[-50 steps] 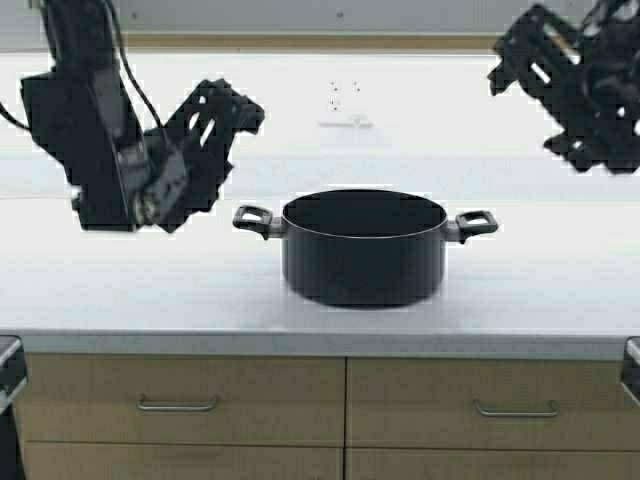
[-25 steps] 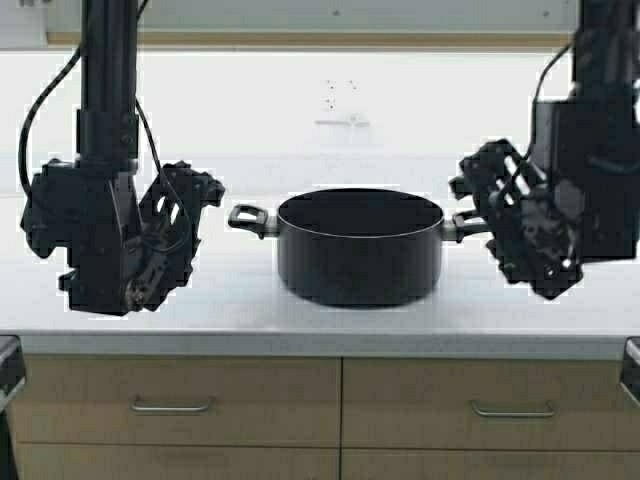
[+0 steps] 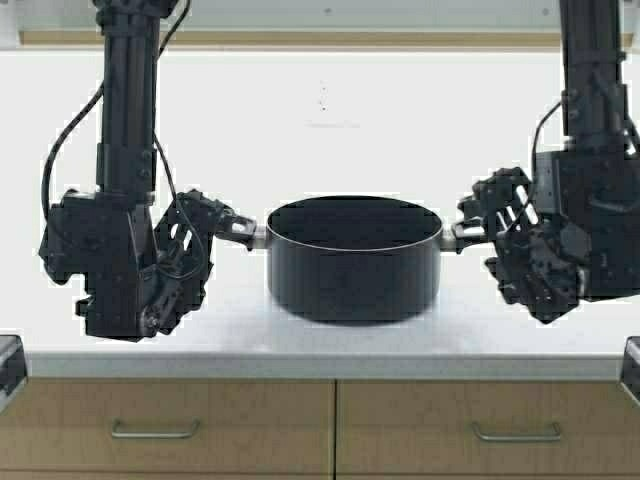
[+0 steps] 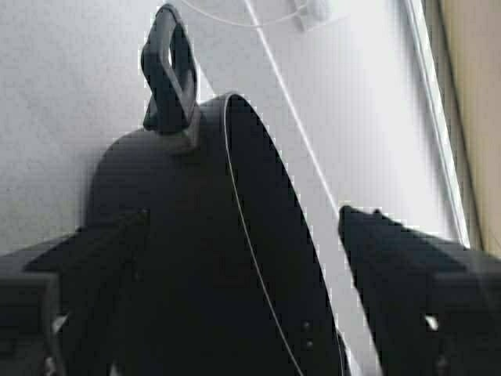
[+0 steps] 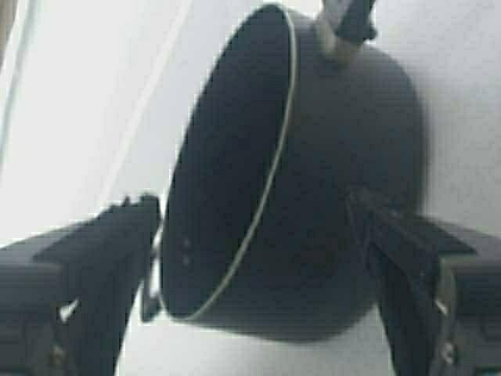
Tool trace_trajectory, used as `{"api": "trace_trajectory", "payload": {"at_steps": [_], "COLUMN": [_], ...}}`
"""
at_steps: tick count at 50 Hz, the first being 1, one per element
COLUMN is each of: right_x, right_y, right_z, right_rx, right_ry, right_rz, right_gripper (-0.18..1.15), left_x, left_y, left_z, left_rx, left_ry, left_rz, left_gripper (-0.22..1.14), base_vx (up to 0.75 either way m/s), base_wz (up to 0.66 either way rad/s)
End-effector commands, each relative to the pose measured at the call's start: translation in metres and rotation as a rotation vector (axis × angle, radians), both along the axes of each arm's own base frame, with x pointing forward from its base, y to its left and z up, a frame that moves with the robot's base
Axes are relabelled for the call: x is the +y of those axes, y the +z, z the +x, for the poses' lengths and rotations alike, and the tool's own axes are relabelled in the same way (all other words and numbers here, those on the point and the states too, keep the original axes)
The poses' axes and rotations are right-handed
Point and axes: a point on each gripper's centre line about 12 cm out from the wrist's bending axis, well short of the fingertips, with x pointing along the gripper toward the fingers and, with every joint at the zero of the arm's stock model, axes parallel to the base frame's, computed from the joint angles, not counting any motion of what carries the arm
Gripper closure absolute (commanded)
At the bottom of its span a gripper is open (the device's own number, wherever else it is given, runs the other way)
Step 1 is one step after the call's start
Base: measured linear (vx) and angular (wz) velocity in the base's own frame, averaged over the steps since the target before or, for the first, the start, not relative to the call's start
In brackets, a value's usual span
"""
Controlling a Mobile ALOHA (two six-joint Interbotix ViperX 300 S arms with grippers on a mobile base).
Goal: Open the cabinet, put the pot inside, then close it
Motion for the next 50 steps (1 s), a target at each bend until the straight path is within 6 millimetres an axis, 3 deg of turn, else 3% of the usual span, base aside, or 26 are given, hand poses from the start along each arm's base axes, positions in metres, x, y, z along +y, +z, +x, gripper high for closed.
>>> {"api": "trace_trajectory", "payload": {"at_steps": [1, 24, 34, 43, 50], "right_x": [0.0, -0.007, -0.001, -0.01, -0.019], "right_y": [-0.002, -0.029, -0.046, -0.058, -0.059], "right_z": [0.001, -0.012, 0.017, 0.045, 0.071], "right_rx": [-0.027, 0.05, -0.037, -0.106, -0.16], "right_ry": [0.0, -0.01, -0.053, -0.135, -0.159], "right_rz": [0.027, 0.058, 0.094, 0.126, 0.163], "right_gripper": [-0.05, -0.05, -0.05, -0.05, -0.05], "left_x": [-0.004, -0.014, -0.022, -0.043, -0.046], "left_y": [0.007, 0.003, -0.011, -0.021, -0.028], "left_z": [0.003, 0.008, 0.032, 0.06, 0.08], "left_rx": [-0.026, -0.048, -0.073, -0.083, -0.083], "left_ry": [-0.007, -0.001, 0.027, 0.006, 0.029], "left_rz": [-0.018, -0.033, -0.078, -0.147, -0.168], "left_gripper": [-0.11, -0.11, -0.11, -0.11, -0.11], "base_vx": [0.19, 0.12, 0.0, -0.03, -0.01], "base_wz": [0.01, 0.02, 0.0, 0.0, -0.01]}}
